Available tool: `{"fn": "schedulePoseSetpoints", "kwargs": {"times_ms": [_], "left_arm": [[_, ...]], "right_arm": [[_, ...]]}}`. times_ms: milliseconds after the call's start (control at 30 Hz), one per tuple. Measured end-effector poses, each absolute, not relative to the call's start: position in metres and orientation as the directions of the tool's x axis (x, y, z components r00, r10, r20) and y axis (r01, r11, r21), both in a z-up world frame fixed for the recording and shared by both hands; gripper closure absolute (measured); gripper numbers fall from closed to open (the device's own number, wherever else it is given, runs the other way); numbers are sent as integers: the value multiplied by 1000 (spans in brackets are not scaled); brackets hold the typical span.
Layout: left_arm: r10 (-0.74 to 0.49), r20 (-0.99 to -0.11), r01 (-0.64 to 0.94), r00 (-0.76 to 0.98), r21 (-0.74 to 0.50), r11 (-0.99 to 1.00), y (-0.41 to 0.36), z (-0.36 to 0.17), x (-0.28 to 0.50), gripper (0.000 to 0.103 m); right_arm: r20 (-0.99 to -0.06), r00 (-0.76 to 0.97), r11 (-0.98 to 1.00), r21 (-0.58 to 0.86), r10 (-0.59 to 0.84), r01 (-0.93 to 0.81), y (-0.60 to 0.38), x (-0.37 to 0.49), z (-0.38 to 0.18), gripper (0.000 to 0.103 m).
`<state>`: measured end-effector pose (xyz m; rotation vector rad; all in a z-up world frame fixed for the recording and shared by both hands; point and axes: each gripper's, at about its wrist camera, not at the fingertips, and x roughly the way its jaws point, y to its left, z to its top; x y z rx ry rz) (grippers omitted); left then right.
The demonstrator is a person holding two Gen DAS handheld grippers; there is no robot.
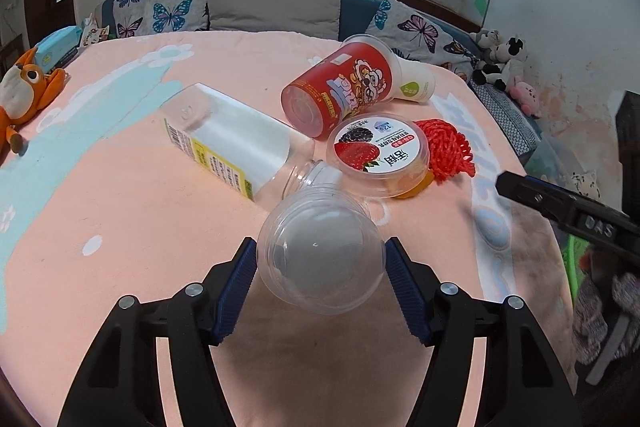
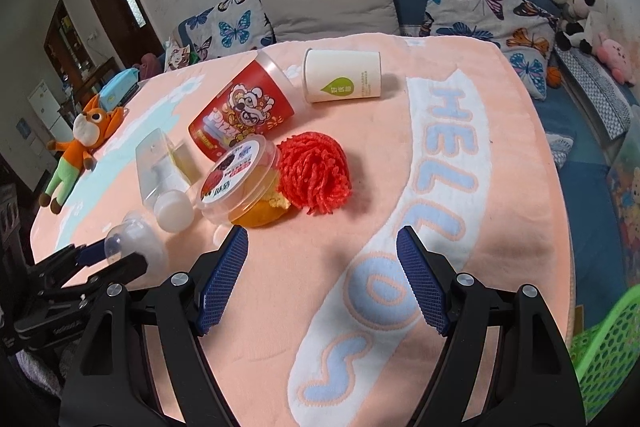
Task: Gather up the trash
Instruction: 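Grasp the red yarn ball with right tool while left tool lifts the clear cup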
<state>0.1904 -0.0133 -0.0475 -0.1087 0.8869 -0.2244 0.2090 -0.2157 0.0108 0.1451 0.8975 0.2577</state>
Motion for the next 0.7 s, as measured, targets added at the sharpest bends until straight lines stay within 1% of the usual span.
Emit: {"fn": "schedulePoseSetpoints", "kwargs": {"times_ms": [200,400,500,700], "left_arm": [[-251,-739,176,625,-180,968,-6,-40,180,40],[-247,-754,174,608,-177,969,1,-49,181,40],[-254,-756,176,604,-184,967,2,-51,180,40],[-260,-764,195,590,-177,965,2,-56,178,40]], "right_arm": [[-757,584,956,251,292,-152,-218,223,7,32],[-756,587,957,251,288,-147,-217,234,6,33],[-758,585,957,248,288,-150,-215,239,5,38],[-766,575,957,247,288,-150,-213,250,-2,41]]}}
